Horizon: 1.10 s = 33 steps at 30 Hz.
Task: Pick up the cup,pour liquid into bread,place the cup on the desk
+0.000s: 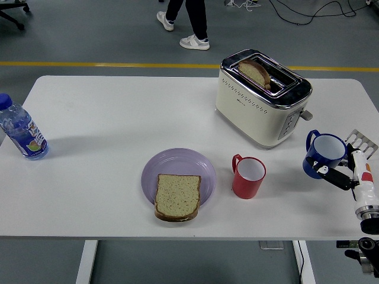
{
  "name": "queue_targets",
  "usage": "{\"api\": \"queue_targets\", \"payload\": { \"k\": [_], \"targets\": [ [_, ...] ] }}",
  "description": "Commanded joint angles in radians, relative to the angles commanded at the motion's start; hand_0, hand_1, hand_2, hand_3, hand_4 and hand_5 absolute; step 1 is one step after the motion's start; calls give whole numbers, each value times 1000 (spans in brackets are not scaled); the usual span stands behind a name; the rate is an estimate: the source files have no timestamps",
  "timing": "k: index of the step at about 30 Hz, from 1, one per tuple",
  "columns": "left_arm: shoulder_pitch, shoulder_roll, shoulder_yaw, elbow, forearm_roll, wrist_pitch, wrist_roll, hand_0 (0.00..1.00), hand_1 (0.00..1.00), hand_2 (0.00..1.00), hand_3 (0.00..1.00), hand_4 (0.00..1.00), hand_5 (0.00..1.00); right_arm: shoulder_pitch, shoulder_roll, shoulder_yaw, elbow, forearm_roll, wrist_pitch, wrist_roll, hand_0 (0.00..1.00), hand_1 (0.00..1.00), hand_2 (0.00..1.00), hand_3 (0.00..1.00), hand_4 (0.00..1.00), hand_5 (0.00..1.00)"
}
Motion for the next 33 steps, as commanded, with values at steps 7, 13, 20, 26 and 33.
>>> {"api": "queue_targets", "payload": {
  "k": [7, 13, 20, 26, 33],
  "targets": [
    [0, -1, -3, 0, 3, -1, 1, 672, 739, 746, 641, 405, 998, 15, 17, 4, -51, 15, -20, 30, 361, 328, 495, 554, 671, 2],
    [1, -2, -19, 0, 13, -1, 3, 673, 739, 746, 641, 404, 998, 21, 16, 7, -65, 24, -34, 46, 366, 329, 495, 554, 670, 2],
    [4, -5, -36, 0, 33, -1, 7, 675, 739, 747, 640, 404, 998, 32, 18, -1, -74, 28, -36, 52, 371, 332, 496, 554, 667, 2],
    [8, -8, -47, 0, 45, -1, 8, 674, 739, 747, 641, 404, 998, 36, 20, -17, -90, 33, -37, 59, 389, 339, 498, 555, 665, 2],
    [12, -12, -39, 0, 42, -1, 7, 674, 739, 747, 641, 404, 998, 42, 20, -38, -105, 38, -35, 66, 389, 340, 498, 554, 663, 2]
  ]
}}
